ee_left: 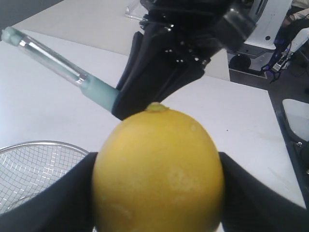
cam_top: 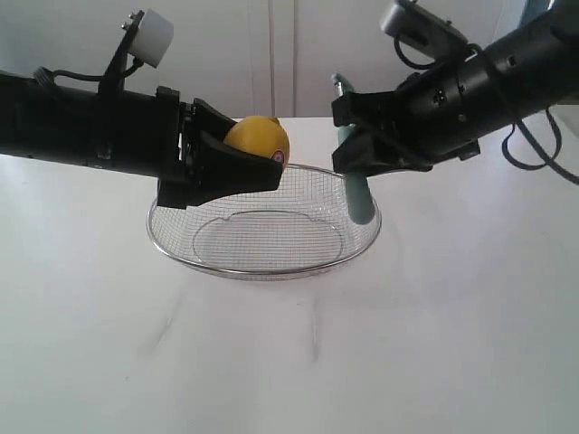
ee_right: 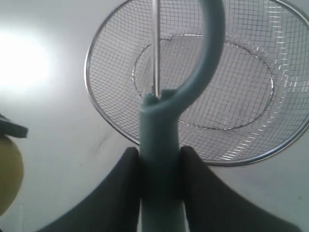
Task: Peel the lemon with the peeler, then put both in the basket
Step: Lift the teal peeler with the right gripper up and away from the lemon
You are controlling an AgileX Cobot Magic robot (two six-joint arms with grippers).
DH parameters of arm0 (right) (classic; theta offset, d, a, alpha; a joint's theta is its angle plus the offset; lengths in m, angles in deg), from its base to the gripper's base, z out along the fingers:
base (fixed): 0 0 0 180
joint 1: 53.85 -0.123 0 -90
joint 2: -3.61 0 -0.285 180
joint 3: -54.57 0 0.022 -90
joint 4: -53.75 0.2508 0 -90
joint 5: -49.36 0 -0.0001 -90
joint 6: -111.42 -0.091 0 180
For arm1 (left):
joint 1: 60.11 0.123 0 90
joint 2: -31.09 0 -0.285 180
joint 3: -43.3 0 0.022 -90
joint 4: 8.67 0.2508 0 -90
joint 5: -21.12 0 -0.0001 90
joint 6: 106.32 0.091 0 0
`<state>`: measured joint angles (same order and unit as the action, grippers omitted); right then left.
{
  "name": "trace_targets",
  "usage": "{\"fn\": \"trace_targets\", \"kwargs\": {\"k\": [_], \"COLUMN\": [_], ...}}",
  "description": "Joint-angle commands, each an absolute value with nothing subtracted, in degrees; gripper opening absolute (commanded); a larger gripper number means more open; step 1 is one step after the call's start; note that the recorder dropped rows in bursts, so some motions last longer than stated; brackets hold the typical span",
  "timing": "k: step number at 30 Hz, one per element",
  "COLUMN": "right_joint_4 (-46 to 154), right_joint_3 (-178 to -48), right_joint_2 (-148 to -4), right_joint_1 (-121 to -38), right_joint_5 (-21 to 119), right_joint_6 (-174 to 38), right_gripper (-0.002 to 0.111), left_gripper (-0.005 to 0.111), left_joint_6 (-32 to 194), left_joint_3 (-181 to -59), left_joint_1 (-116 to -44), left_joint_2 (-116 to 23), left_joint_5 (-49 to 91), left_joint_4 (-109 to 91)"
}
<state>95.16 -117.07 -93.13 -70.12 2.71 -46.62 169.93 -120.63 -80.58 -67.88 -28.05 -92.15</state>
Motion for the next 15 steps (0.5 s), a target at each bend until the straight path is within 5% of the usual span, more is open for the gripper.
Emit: {"fn": "trace_targets", "kwargs": {"k": [1, 15], "right_joint_4": [89.5, 81.7], "right_joint_3": [-123.2, -142.3], "right_joint_2": [-97.2, -113.2], "right_joint_1": [-69.8, -69.8], "right_joint_5": [-1.2, -10.5], "right_joint_6": [-49.0, -49.3], "right_gripper": [0.000, 0.000], "left_gripper": [0.000, 0.000], "left_joint_6": [169.9, 169.9], "left_joint_3": [-120.9, -120.9], "left_joint_1": [-80.9, -80.9], "left_joint_2": [-67.6, -67.6], "left_joint_5": [-29.4, -29.5], "left_joint_4": [-93.4, -93.4]}}
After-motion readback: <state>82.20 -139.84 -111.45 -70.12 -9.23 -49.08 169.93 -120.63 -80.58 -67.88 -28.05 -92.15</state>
